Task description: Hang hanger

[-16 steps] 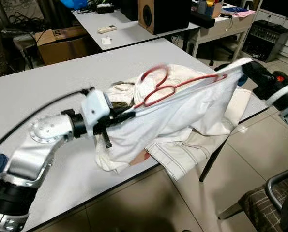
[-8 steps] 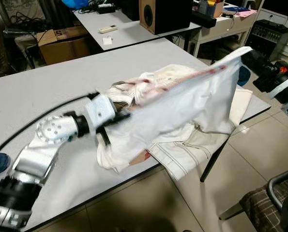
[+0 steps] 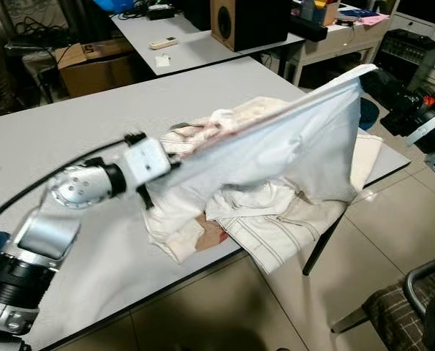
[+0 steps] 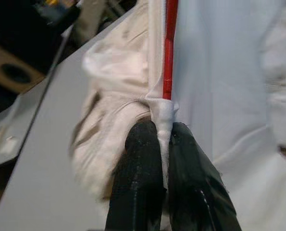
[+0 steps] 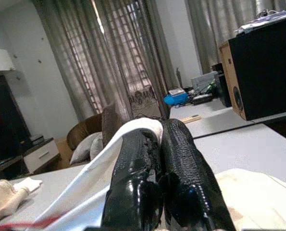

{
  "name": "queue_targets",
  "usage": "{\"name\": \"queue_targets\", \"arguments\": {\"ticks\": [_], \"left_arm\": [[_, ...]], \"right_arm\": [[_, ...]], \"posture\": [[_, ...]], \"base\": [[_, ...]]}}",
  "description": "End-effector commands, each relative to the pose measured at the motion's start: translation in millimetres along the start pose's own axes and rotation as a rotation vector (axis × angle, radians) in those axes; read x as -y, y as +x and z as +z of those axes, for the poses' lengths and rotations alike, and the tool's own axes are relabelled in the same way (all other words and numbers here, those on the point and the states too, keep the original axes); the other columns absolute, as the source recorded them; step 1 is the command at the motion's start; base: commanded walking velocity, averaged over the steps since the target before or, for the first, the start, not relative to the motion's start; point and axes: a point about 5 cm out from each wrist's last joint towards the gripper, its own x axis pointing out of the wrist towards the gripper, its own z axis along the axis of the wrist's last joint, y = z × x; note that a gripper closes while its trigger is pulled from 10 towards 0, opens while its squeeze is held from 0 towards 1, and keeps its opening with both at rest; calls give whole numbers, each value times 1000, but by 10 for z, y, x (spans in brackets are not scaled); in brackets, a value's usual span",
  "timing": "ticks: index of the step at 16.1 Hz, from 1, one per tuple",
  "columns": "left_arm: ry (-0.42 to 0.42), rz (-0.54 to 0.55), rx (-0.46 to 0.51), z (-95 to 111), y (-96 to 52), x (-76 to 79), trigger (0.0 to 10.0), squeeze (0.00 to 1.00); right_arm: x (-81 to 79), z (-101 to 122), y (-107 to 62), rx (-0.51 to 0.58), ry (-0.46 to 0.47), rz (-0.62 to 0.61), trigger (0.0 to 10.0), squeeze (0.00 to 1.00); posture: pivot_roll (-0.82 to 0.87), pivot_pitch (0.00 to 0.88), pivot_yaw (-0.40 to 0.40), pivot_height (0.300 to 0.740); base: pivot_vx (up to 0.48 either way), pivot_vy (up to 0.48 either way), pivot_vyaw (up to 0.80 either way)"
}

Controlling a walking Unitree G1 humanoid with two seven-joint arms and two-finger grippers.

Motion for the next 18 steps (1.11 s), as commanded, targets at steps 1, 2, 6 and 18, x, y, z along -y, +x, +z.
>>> {"name": "queue_targets", "arguments": {"ticks": [1,2,6,18], "left_arm": [[-33,-46,75,78,47,79,0,0],[-53,-55,126,127,72,97,0,0],[-148,-175,274,253,9,151,0,0],[-101,-415,338,505,-105,-53,0,0]], "right_arm": [[-26,79,5,28,-20,-3,0,0],[-32,83,11,26,-22,-1,0,0],[-63,111,-25,-18,-59,51,0,0],[-369,580,-13,38,-80,414,0,0]], "posture": [[-94,0,63,740],[-94,0,63,740],[-100,0,62,740],[-103,0,62,740]], "base": [[0,0,0],[0,0,0],[0,0,0],[0,0,0]]}}
